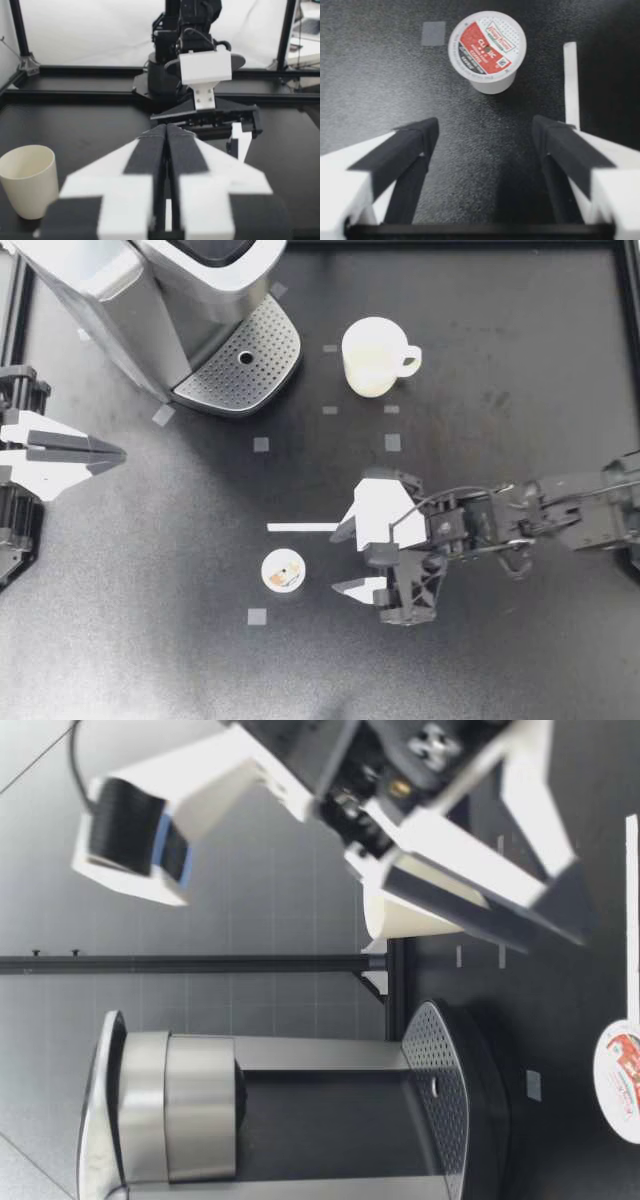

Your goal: Place the coffee capsule inside the capsule container, then place the cup onto the center of the cup tray.

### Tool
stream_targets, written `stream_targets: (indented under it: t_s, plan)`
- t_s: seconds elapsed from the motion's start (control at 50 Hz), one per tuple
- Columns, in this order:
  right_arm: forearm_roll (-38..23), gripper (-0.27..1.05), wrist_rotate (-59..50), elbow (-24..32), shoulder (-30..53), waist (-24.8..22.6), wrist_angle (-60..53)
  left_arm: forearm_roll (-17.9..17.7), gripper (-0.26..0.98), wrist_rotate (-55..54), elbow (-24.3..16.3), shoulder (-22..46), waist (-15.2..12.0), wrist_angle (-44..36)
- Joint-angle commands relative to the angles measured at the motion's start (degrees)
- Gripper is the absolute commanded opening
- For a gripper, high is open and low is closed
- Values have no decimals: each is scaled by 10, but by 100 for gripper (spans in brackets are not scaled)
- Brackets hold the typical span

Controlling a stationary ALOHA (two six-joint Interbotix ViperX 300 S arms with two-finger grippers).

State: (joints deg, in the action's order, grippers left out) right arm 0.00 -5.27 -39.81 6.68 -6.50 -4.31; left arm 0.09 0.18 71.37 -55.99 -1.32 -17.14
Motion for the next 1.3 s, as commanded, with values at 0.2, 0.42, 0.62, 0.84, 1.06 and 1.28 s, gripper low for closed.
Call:
stream_targets:
  t_s: [0.2, 0.42, 0.62, 0.84, 1.06, 1.28]
  plan:
    - [-2, 79, 21, 42, 30, -3, -15, 0, 6, 0, -5, 2, -1, -2]
    - [-2, 79, 33, 59, 50, -3, -11, 0, 6, -4, -4, 1, -1, -2]
    - [-2, 79, 35, 76, 65, -3, -4, 1, 6, -4, -4, 1, -1, -2]
    - [-2, 79, 34, 84, 69, -3, 0, 1, 6, -4, -4, 1, -1, -2]
    - [1, 82, 25, 83, 42, -3, 56, 0, 6, -3, -3, 1, -1, 4]
    - [2, 85, 24, 111, 46, -3, 115, 1, 6, -2, -2, 1, -1, 4]
